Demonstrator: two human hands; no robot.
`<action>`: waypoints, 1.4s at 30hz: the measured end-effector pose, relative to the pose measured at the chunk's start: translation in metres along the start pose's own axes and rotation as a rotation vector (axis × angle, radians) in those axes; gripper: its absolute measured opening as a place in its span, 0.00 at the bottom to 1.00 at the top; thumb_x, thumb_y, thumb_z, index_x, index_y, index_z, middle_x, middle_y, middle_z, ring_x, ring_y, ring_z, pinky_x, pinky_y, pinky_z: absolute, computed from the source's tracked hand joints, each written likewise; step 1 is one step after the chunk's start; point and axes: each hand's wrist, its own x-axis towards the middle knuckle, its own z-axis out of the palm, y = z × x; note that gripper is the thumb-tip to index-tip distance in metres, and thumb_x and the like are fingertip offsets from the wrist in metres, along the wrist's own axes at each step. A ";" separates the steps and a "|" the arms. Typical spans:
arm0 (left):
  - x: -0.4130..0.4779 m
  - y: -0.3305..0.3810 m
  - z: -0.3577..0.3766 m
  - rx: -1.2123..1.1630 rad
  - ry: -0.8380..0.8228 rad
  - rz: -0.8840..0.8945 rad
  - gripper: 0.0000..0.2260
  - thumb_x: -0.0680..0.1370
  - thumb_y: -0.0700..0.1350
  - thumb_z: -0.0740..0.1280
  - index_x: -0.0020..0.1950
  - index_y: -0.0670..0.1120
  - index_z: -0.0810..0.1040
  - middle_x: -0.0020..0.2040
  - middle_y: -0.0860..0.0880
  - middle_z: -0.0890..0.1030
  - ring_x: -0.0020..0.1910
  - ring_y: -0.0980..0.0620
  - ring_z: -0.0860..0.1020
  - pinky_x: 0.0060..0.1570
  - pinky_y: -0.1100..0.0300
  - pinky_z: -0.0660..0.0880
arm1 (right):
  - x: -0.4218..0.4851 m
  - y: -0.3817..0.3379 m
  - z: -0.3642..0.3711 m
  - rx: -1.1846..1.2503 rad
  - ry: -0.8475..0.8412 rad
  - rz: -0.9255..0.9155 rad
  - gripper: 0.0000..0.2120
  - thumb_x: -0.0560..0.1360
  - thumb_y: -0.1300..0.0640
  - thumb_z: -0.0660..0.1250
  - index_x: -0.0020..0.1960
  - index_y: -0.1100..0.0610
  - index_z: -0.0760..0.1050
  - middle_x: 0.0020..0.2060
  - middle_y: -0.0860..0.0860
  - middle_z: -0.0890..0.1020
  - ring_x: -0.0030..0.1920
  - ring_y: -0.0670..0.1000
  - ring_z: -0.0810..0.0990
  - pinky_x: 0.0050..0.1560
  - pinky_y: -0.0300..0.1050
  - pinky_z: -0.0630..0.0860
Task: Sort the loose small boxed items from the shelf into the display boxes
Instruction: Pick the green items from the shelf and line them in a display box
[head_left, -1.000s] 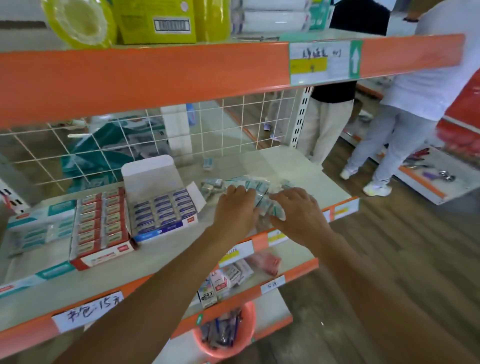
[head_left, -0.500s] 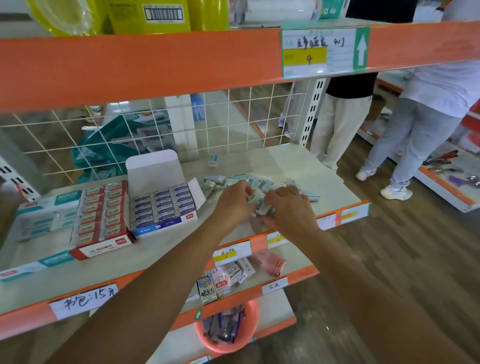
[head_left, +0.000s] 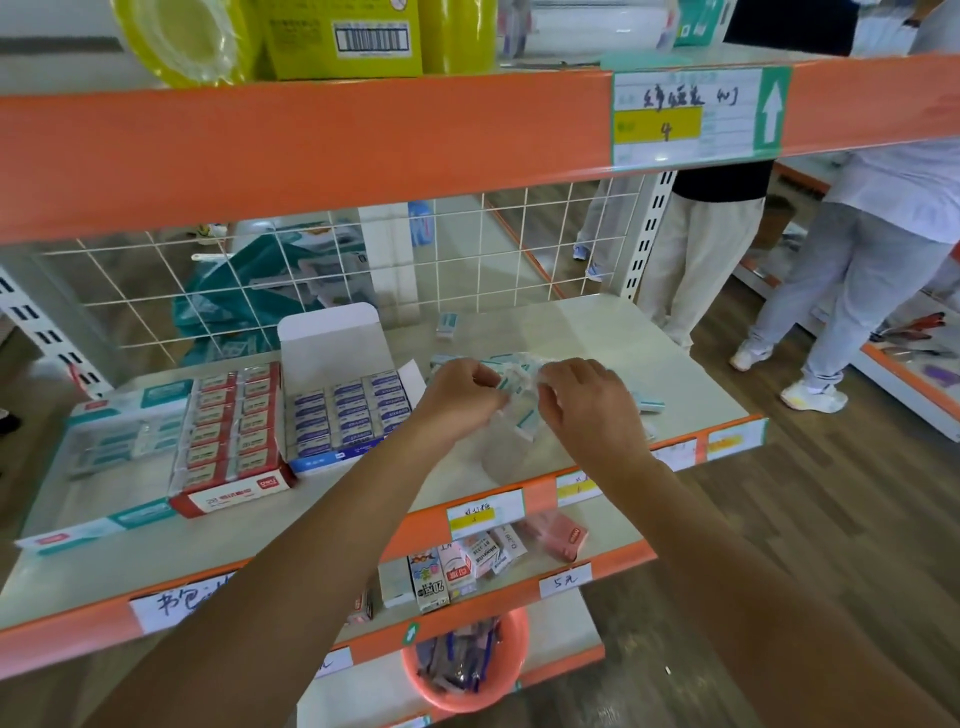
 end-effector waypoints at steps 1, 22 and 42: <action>0.000 0.000 -0.004 -0.022 0.011 -0.005 0.05 0.72 0.39 0.70 0.47 0.44 0.78 0.43 0.47 0.80 0.36 0.53 0.77 0.45 0.54 0.79 | 0.002 -0.003 -0.001 0.110 0.020 0.063 0.07 0.73 0.60 0.61 0.43 0.60 0.77 0.34 0.55 0.79 0.32 0.57 0.77 0.31 0.45 0.73; -0.024 -0.035 -0.101 -0.167 0.131 -0.088 0.15 0.73 0.39 0.71 0.56 0.49 0.72 0.49 0.49 0.80 0.44 0.52 0.79 0.38 0.62 0.75 | 0.050 -0.087 0.009 0.738 -0.314 0.470 0.13 0.70 0.62 0.73 0.49 0.47 0.76 0.42 0.44 0.81 0.43 0.44 0.82 0.45 0.38 0.77; -0.059 -0.077 -0.191 0.008 0.234 0.000 0.07 0.74 0.40 0.71 0.46 0.50 0.76 0.46 0.54 0.78 0.47 0.53 0.77 0.40 0.66 0.74 | 0.080 -0.182 0.033 0.801 -0.416 0.362 0.13 0.72 0.61 0.73 0.52 0.48 0.75 0.42 0.41 0.79 0.43 0.40 0.80 0.45 0.36 0.78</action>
